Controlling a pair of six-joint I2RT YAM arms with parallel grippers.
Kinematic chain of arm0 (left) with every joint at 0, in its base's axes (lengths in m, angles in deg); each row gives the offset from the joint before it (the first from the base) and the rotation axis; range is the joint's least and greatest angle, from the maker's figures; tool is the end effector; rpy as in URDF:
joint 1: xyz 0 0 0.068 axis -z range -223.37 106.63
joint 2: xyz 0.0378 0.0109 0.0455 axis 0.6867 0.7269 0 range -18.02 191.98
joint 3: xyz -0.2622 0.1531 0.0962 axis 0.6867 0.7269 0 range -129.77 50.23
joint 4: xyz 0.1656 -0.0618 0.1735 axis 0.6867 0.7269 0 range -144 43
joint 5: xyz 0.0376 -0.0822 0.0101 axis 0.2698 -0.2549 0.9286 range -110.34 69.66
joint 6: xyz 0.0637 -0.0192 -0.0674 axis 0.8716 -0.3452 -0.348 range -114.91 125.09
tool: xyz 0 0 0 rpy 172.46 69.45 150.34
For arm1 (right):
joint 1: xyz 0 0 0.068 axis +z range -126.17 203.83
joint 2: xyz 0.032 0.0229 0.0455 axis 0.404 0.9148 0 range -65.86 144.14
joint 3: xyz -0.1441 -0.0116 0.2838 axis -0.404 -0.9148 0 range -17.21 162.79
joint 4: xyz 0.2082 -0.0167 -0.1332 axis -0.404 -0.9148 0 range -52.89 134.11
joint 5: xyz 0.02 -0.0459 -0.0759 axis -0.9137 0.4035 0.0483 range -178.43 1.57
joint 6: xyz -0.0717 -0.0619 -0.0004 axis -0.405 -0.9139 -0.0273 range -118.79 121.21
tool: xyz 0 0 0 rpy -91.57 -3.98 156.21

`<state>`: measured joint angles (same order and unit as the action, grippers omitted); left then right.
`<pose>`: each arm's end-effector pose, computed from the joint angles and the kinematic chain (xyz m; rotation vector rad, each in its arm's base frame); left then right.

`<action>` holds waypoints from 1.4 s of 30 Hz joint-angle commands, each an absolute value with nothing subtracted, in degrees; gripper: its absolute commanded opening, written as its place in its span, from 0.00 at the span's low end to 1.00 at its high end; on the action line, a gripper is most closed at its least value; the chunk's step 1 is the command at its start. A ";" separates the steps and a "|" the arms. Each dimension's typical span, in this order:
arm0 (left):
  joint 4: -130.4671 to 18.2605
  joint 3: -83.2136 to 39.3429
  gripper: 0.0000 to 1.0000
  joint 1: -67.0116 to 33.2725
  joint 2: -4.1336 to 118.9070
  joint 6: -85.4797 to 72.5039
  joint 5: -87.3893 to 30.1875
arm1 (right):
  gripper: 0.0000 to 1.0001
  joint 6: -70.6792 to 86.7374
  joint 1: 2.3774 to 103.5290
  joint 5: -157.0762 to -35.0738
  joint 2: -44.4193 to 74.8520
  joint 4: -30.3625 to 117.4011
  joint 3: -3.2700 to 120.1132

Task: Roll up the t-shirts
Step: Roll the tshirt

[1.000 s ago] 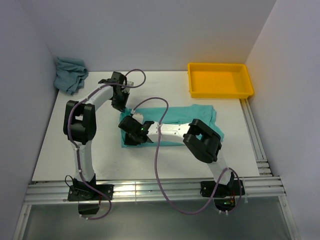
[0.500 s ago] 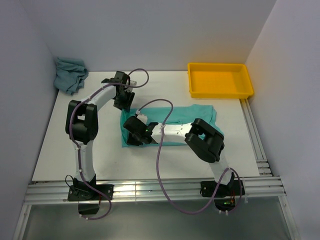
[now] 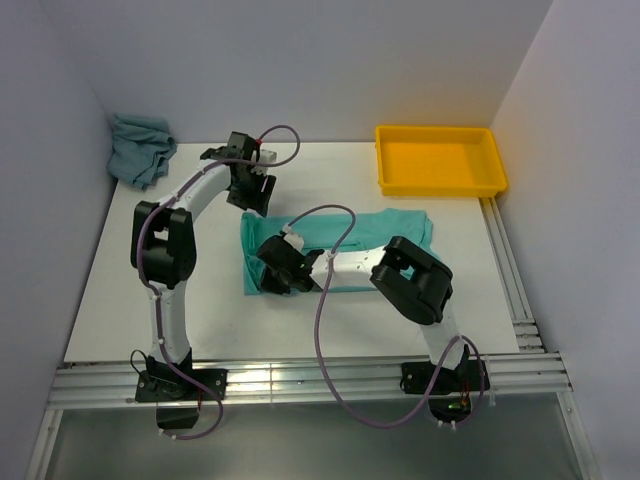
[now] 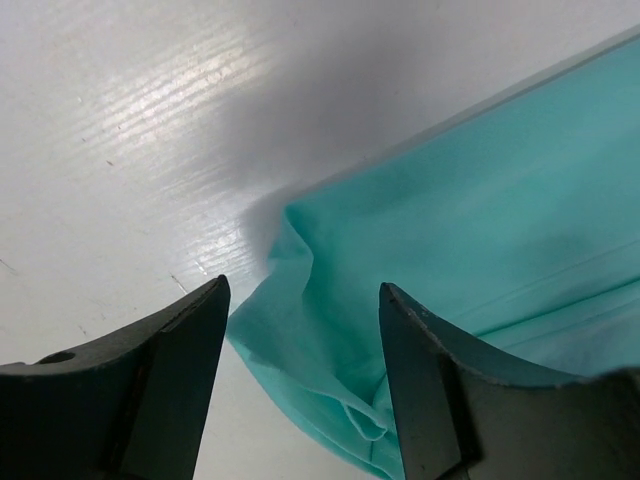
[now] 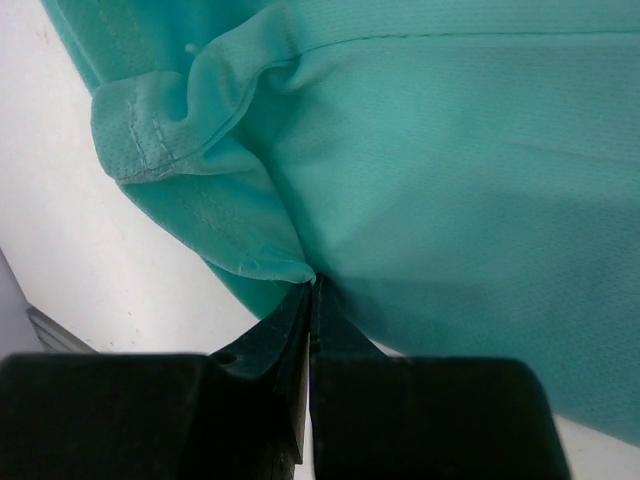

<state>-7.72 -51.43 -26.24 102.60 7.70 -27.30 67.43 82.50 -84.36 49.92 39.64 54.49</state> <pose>0.4578 -0.1519 0.2187 0.5017 2.6718 -0.2395 0.2485 0.3966 0.1569 0.2078 2.6146 0.8365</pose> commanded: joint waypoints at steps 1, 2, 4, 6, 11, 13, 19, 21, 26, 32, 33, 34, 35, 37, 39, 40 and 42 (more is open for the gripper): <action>-6.19 -54.53 0.68 -25.97 99.85 9.22 -29.57 | 0.01 69.85 81.57 -84.13 46.02 43.93 51.70; -6.27 -54.53 0.69 -25.97 99.67 9.40 -29.66 | 0.01 70.03 81.48 -84.21 45.76 43.94 51.17; -6.27 -54.53 0.72 -26.05 98.88 9.49 -29.66 | 0.01 70.73 81.22 -84.57 45.58 45.68 49.85; -6.28 -54.71 0.74 -26.23 98.35 9.75 -30.01 | 0.01 71.17 81.04 -85.01 45.49 47.01 48.89; -4.96 -56.46 0.75 -27.11 97.03 10.19 -29.92 | 0.00 72.58 80.69 -86.06 45.58 50.17 47.30; -4.34 -57.52 0.74 -27.98 96.77 10.36 -30.18 | 0.00 73.10 80.43 -86.50 45.58 50.97 46.77; -2.76 -57.61 0.66 -33.68 96.33 11.51 -32.02 | 0.00 74.60 79.99 -87.73 45.84 55.18 44.49; -2.58 -56.12 0.63 -35.54 96.50 12.12 -32.73 | 0.00 74.78 79.81 -87.91 45.93 55.63 44.05; -4.42 -48.93 0.35 -40.64 96.50 14.14 -34.05 | 0.00 75.04 79.64 -88.08 46.20 56.42 43.78; -9.16 -39.26 0.16 -42.31 95.18 15.20 -34.49 | 0.00 75.04 79.55 -88.17 46.11 56.77 43.26; -9.52 -38.37 0.15 -42.31 95.10 15.11 -35.27 | 0.00 75.04 79.64 -88.17 46.11 56.77 43.17; -9.87 -37.58 0.15 -42.23 95.36 15.11 -35.80 | 0.00 75.13 79.64 -88.17 46.02 56.77 43.17; -10.57 -36.35 0.14 -42.14 95.45 14.68 -36.24 | 0.00 75.13 79.64 -88.17 46.02 56.86 43.08; -11.37 -35.11 0.15 -41.79 95.71 14.41 -37.12 | 0.00 75.22 79.55 -88.17 46.02 57.12 42.91; -12.60 -33.71 0.16 -41.00 96.06 13.80 -37.91 | 0.00 75.39 79.55 -88.17 46.02 57.21 42.82; -12.95 -33.44 0.17 -40.73 96.15 13.44 -38.44 | 0.00 75.31 79.64 -88.17 46.11 57.21 42.82; -13.65 -33.26 0.18 -40.12 96.24 12.74 -39.23 | 0.00 75.31 79.64 -88.17 46.20 57.30 42.90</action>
